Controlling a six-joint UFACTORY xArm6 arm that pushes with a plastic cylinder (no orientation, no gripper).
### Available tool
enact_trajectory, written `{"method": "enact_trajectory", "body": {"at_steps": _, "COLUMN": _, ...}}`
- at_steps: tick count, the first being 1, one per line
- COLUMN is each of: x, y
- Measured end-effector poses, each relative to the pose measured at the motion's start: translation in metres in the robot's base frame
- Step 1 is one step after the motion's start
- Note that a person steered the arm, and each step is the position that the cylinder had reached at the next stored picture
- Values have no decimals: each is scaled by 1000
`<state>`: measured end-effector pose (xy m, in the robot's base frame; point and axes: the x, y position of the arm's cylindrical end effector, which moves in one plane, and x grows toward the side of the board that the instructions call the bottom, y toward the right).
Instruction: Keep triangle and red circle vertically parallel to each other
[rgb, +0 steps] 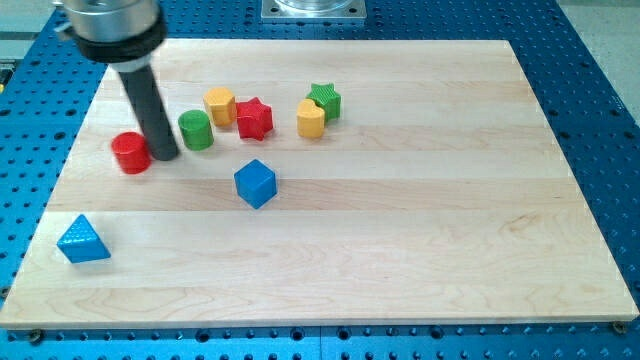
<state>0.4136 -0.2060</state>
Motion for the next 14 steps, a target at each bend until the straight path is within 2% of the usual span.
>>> {"method": "enact_trajectory", "body": {"at_steps": 1, "x": 66, "y": -9}}
{"method": "enact_trajectory", "body": {"at_steps": 2, "x": 48, "y": 15}}
{"method": "enact_trajectory", "body": {"at_steps": 3, "x": -6, "y": 13}}
{"method": "enact_trajectory", "body": {"at_steps": 4, "x": -3, "y": -30}}
{"method": "enact_trajectory", "body": {"at_steps": 6, "x": 38, "y": -16}}
{"method": "enact_trajectory", "body": {"at_steps": 7, "x": 98, "y": 30}}
{"method": "enact_trajectory", "body": {"at_steps": 9, "x": 143, "y": 15}}
{"method": "enact_trajectory", "body": {"at_steps": 12, "x": 139, "y": -27}}
{"method": "enact_trajectory", "body": {"at_steps": 13, "x": 130, "y": -20}}
{"method": "enact_trajectory", "body": {"at_steps": 14, "x": 56, "y": 29}}
